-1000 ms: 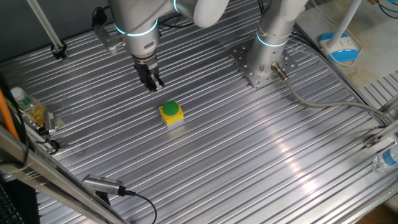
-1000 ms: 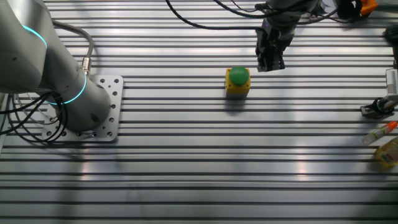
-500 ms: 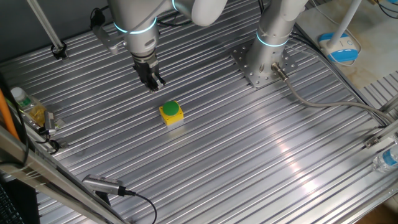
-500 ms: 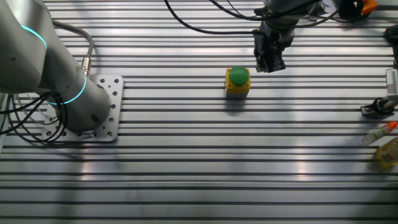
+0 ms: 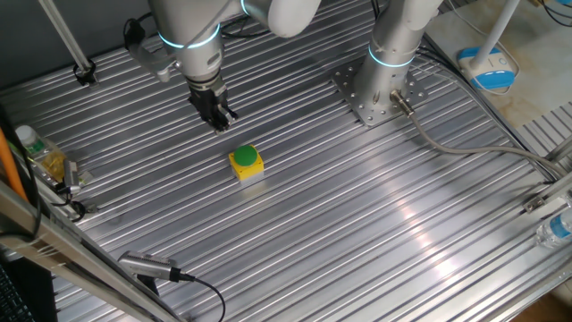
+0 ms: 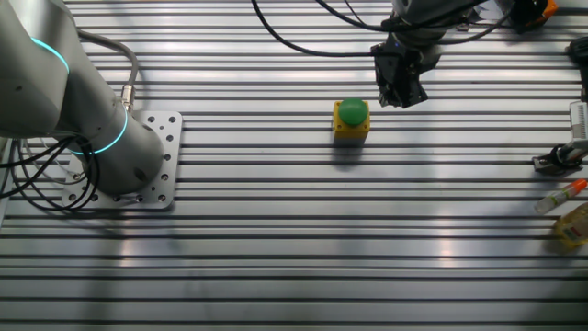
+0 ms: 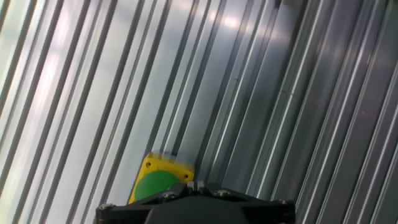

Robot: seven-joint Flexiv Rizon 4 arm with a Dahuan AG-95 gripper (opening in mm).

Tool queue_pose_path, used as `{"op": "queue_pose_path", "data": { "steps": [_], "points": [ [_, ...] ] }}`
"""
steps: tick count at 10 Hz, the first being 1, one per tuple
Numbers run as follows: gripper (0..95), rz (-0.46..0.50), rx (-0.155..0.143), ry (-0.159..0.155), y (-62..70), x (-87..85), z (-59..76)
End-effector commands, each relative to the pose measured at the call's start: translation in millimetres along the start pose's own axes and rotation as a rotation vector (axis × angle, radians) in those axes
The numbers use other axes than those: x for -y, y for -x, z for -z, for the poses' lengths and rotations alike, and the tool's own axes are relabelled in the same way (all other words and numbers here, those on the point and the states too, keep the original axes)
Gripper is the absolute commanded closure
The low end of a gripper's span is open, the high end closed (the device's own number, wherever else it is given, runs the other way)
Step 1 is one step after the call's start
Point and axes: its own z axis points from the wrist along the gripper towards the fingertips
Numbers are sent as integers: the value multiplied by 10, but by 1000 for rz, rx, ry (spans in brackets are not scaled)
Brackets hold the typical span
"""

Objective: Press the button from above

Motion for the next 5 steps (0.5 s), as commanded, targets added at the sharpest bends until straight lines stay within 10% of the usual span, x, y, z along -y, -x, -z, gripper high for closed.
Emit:
{"op": "queue_pose_path", "data": {
  "steps": [1, 5],
  "points": [
    [950, 17, 15, -32, 12, 5, -4],
    [950, 25, 13, -31, 12, 5, -4]
  ]
}}
